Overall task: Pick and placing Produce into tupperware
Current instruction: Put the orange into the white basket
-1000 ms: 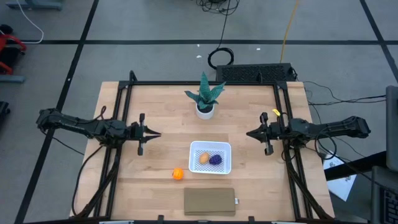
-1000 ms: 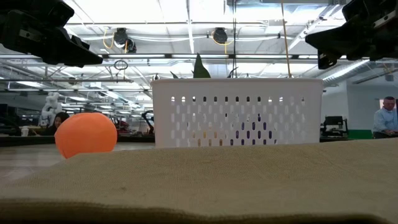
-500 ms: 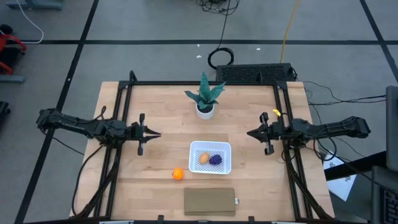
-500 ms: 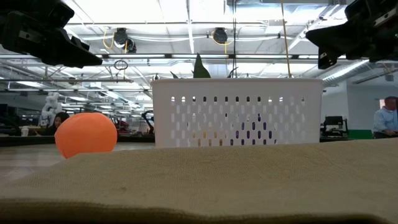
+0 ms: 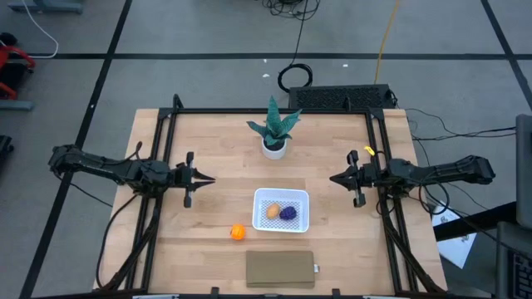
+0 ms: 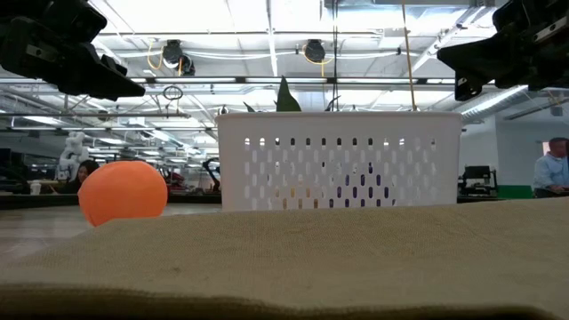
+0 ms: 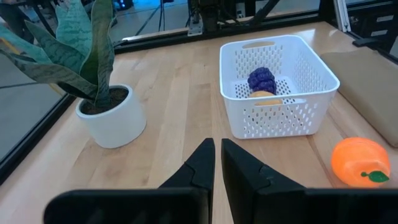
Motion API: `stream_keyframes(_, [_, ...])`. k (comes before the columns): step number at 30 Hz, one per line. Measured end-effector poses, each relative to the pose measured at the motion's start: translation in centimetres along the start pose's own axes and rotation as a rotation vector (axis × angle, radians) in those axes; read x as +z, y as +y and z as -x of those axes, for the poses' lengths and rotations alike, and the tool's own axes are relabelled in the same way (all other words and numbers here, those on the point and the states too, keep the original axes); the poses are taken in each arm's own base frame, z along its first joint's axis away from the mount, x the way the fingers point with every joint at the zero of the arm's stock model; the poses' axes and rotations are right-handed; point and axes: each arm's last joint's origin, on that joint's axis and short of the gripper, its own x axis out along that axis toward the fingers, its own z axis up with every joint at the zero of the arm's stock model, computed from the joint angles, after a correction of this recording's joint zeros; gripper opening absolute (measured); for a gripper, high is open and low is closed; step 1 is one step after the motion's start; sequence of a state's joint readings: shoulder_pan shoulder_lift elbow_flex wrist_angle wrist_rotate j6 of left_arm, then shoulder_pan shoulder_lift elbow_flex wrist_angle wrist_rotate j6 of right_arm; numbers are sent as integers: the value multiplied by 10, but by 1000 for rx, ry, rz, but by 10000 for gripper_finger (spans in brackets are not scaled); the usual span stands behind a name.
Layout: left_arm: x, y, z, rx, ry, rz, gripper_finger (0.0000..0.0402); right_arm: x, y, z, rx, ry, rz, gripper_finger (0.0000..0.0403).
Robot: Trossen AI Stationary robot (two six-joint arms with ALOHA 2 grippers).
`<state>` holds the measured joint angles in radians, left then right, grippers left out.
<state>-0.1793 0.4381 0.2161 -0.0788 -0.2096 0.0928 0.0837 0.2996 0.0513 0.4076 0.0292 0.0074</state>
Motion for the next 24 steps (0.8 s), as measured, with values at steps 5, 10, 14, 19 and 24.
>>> stream_keyframes(5, [0, 0, 0, 0, 1, 7, 33, 0, 0, 0, 0, 0, -1, 0])
stream_keyframes(10, [-1, 0, 0, 0, 7, 50, 33, 0, 0, 0, 0, 1, -4, 0])
stream_keyframes(14, [-1, 0, 0, 0, 6, 35, 33, 0, 0, 0, 0, 1, 9, 0])
stream_keyframes(19, [1, 0, 0, -17, -15, 27, 33, 0, 0, 0, 0, 1, 11, 0])
stream_keyframes(24, [11, -1, 0, -58, -108, 137, 33, 0, 0, 0, 0, 1, 12, 0])
